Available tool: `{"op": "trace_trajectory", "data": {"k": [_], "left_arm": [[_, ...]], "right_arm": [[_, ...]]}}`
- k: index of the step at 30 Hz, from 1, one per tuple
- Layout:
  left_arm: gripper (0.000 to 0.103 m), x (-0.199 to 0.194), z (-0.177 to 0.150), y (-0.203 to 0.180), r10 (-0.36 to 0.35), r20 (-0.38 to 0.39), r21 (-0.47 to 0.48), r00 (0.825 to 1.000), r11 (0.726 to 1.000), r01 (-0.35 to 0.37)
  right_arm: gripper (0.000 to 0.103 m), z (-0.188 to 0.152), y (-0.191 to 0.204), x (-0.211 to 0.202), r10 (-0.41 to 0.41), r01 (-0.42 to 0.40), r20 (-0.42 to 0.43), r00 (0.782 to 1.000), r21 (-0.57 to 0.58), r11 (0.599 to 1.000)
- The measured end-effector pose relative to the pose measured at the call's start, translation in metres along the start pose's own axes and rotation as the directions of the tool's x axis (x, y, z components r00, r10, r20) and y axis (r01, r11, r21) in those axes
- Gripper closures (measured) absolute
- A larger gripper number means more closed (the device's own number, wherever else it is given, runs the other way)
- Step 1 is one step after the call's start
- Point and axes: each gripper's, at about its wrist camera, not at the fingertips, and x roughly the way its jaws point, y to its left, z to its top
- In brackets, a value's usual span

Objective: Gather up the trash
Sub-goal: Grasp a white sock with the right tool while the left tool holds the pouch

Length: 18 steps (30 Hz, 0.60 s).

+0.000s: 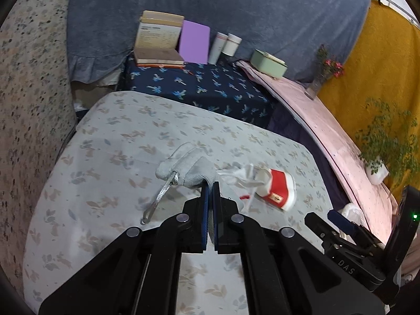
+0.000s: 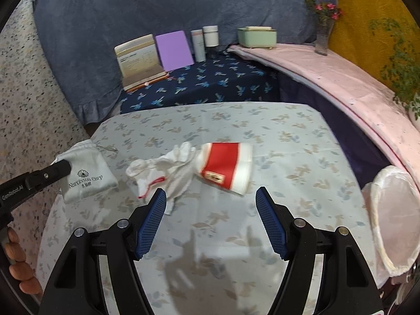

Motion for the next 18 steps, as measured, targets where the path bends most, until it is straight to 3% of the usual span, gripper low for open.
{"op": "trace_trajectory", "data": {"k": [8,18], "left_arm": [[0.101,0.012,0.006,0.027,0.024,-0.016,-0.037,1.0,0.999,-0.025],[0.101,0.027,0.011,0.039,0.025,-0.031,-0.046,0.999,0.999,-0.026]], "right_arm": [[0.039,0.01,0.033,0.043,0.043,-0.045,-0.05,0.998,-0.042,0.998],[0.058,0.02,0.053,0.087,0.054,-0.06,-0.09,0.994,-0.073,0.996]]}}
